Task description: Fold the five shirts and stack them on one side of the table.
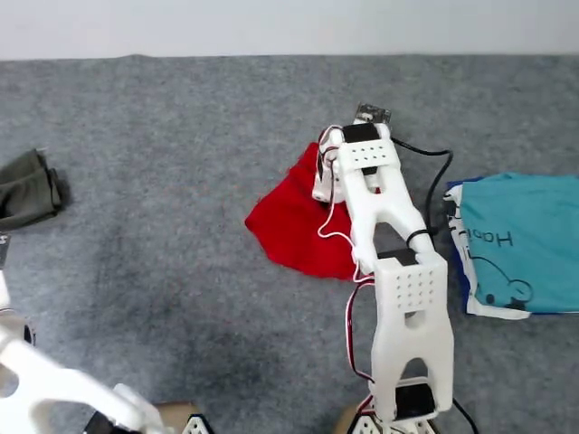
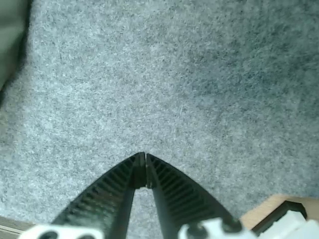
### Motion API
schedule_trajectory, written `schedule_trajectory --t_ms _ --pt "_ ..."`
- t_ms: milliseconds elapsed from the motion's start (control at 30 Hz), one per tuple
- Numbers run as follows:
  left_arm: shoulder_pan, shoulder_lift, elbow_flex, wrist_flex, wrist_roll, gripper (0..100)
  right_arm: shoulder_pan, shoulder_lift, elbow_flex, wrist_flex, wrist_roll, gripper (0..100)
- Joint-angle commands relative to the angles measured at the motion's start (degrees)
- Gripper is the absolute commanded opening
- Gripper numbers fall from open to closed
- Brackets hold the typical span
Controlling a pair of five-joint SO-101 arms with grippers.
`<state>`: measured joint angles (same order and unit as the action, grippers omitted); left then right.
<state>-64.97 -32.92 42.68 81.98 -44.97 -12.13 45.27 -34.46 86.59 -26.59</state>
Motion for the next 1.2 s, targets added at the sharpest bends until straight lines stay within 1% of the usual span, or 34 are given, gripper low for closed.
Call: schedule_trajectory --t_ms 0,167,400,667,833,1000,1167 --pt "-0.09 -1.49 -2.07 0.53 -0.44 1 3.12 -8.22 -1.05 6.46 11.87 0.9" --pt "-0.18 -1.49 -2.15 0.53 -0.44 1 6.02 -17.36 -0.97 16.13 29.89 0.9" --pt "-0.18 -1.49 -2.15 0.53 -0.44 1 12.0 -33.98 5.8 16.4 44.75 0.9" --pt "-0.18 -1.49 -1.71 0.53 -0.44 1 18.86 -50.42 13.01 16.4 55.74 0.9" --pt "-0.18 -1.49 -1.63 0.53 -0.44 1 25.54 -57.45 13.27 16.31 63.21 0.9" --pt "-0.18 -1.49 -1.63 0.53 -0.44 1 31.52 -57.54 13.45 16.04 68.04 0.9" --pt "0.18 -1.49 -1.54 0.53 -0.44 1 35.82 -52.44 13.45 12.35 68.75 0.9"
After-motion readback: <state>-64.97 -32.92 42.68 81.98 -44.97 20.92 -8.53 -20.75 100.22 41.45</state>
